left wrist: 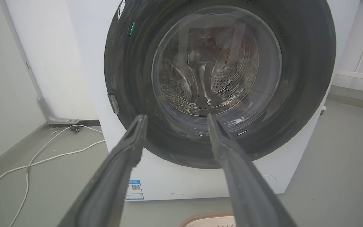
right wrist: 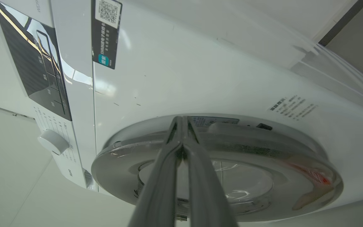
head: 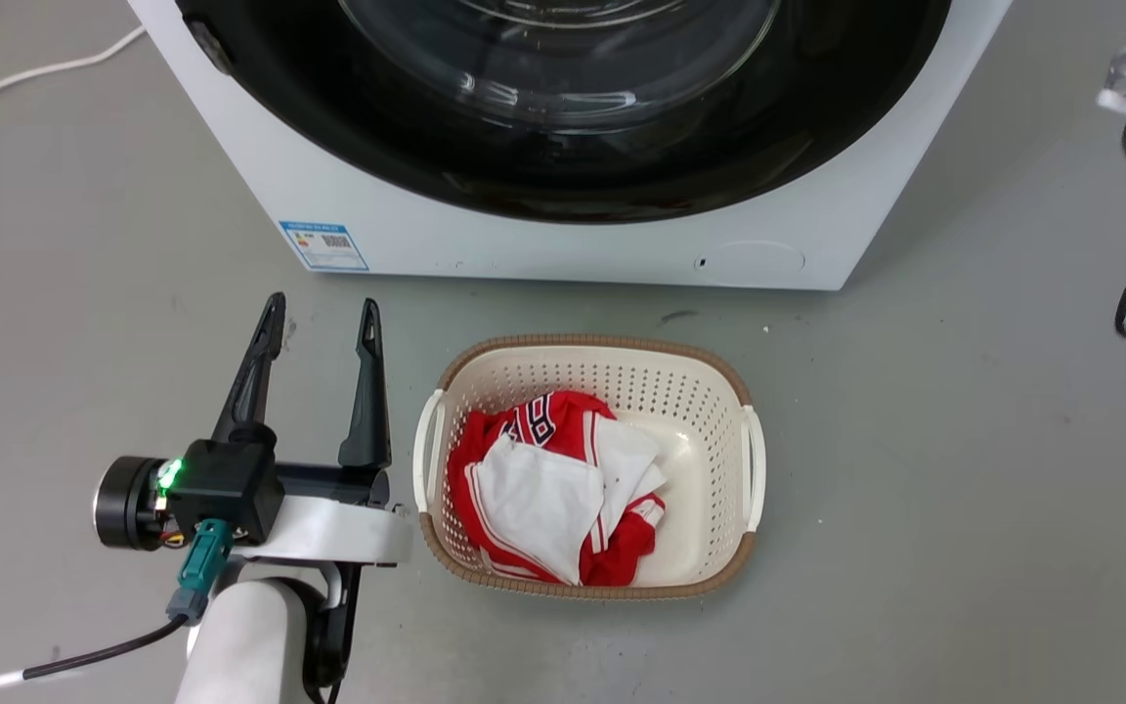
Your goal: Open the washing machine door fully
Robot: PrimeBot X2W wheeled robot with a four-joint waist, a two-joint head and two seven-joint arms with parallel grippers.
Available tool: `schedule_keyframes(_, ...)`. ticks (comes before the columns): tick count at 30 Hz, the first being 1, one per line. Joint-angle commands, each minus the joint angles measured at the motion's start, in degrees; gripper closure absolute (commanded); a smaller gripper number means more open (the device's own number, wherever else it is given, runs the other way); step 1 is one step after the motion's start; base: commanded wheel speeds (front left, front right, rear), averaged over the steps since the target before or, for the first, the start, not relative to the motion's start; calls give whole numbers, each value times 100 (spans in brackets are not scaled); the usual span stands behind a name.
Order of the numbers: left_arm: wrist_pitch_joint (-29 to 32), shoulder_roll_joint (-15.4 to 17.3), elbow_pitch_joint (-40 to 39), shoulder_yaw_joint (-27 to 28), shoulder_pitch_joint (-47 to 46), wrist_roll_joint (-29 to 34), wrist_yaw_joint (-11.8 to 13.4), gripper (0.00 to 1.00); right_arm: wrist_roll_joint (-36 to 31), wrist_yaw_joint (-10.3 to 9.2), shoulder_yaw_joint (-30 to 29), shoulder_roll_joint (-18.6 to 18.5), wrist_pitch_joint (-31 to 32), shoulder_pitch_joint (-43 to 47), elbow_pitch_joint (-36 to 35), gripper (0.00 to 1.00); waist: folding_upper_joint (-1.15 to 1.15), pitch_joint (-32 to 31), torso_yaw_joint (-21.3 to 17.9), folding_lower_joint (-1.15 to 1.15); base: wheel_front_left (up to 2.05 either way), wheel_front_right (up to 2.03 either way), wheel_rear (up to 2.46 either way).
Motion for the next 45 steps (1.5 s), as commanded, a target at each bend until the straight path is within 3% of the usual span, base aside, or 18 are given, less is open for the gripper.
schedule_keyframes(1, -14, -5, -36, -24, -125, 40, -27, 0, -248, 0, 223, -54, 125, -330, 233, 100, 0, 163, 55, -1, 0, 0, 0)
schedule_keyframes(12, -14, -19, -125, -156, -512, 34, -20, 0, -856, 0, 811, 104, 778, -1745, 1407, 100, 0, 757, 166, -1, 0, 0, 0)
schedule_keyframes(24, -14, -24, -120, -282, -766, 31, -46, 0, -1111, 0, 1008, 119, 1081, -2293, 1822, 100, 0, 1097, 273, -1, 0, 0, 0)
schedule_keyframes(34, -14, -25, -80, -333, -783, -43, 18, 0, -917, 0, 1004, 163, 2145, -2078, 1671, 100, 0, 1088, 267, -1, 0, 0, 0)
schedule_keyframes(45, -14, -25, 8, -368, -724, -78, 40, 0, -580, 0, 944, 98, 3212, -1439, 974, 100, 0, 847, 159, -1, 0, 0, 0)
